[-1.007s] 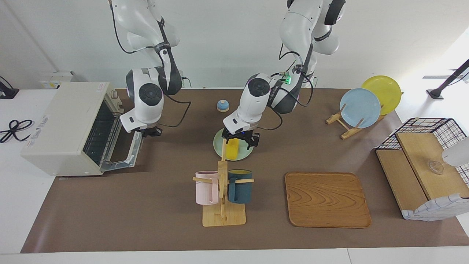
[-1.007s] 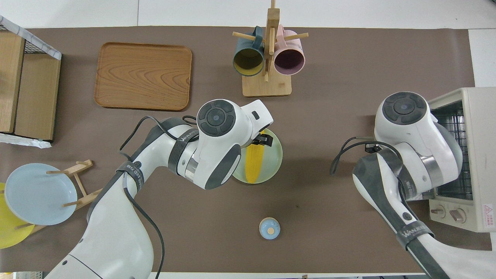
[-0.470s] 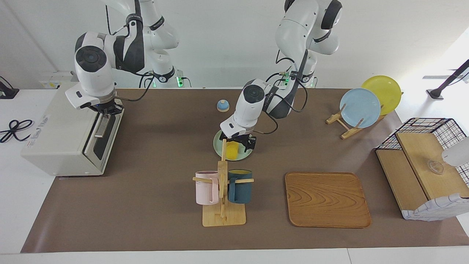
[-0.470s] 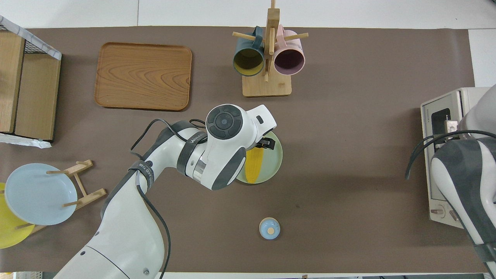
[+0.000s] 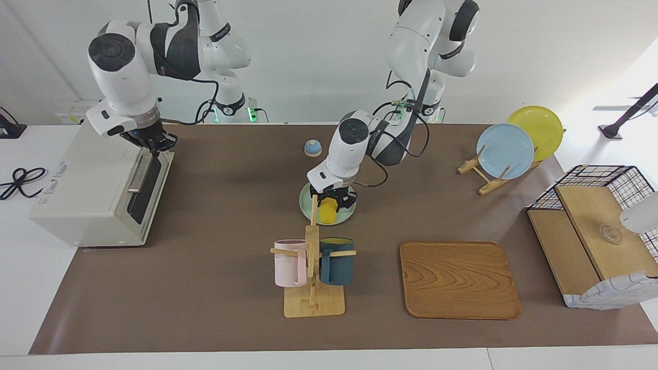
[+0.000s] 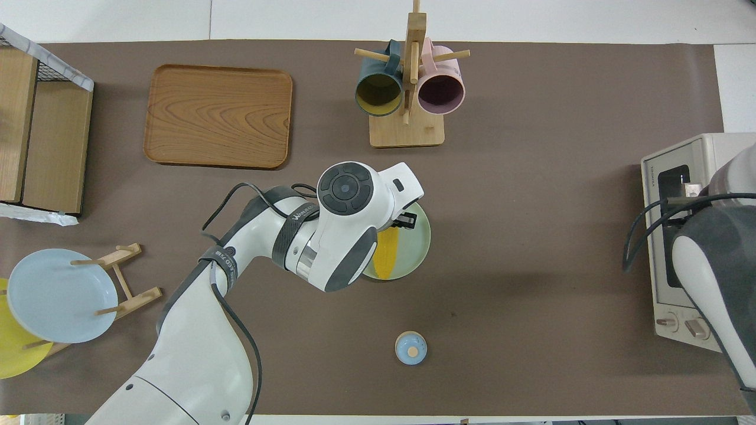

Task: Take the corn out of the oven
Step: 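Grasp the yellow corn with the left gripper while the right gripper withdraws, then carry the corn with the left gripper onto the wooden tray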

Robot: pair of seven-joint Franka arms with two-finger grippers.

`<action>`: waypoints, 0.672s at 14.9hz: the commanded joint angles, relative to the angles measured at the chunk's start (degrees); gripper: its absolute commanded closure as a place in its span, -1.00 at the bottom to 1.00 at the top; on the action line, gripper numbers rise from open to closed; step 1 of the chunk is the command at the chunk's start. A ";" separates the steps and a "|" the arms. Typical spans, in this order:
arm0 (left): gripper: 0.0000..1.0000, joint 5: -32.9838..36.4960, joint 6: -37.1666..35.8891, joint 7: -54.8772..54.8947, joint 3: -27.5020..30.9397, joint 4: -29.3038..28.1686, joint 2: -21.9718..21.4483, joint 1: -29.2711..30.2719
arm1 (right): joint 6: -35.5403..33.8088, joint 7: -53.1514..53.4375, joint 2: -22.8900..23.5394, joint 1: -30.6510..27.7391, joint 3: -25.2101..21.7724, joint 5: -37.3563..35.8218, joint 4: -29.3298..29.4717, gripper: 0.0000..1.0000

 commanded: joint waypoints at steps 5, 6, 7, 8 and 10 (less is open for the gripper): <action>1.00 -0.14 -13.10 -2.37 5.19 7.54 -3.52 1.57 | -3.04 -5.13 3.50 -0.32 0.00 6.61 8.37 -0.20; 1.00 -0.05 -16.79 -1.93 5.64 10.34 -3.80 4.38 | -3.74 -6.18 3.32 -0.23 0.00 7.83 9.68 -0.59; 1.00 0.21 -19.96 -1.84 5.64 13.33 -3.19 7.54 | -5.14 -7.93 3.23 -0.23 0.00 8.19 10.48 -1.00; 1.00 0.22 -21.38 -1.67 5.64 15.28 -2.75 9.57 | -5.76 -9.51 3.23 -0.23 0.00 8.20 10.66 -1.00; 1.00 -0.05 -21.31 0.17 5.64 16.96 -1.09 14.22 | -6.20 -10.06 3.06 -0.14 0.08 8.28 10.84 -1.00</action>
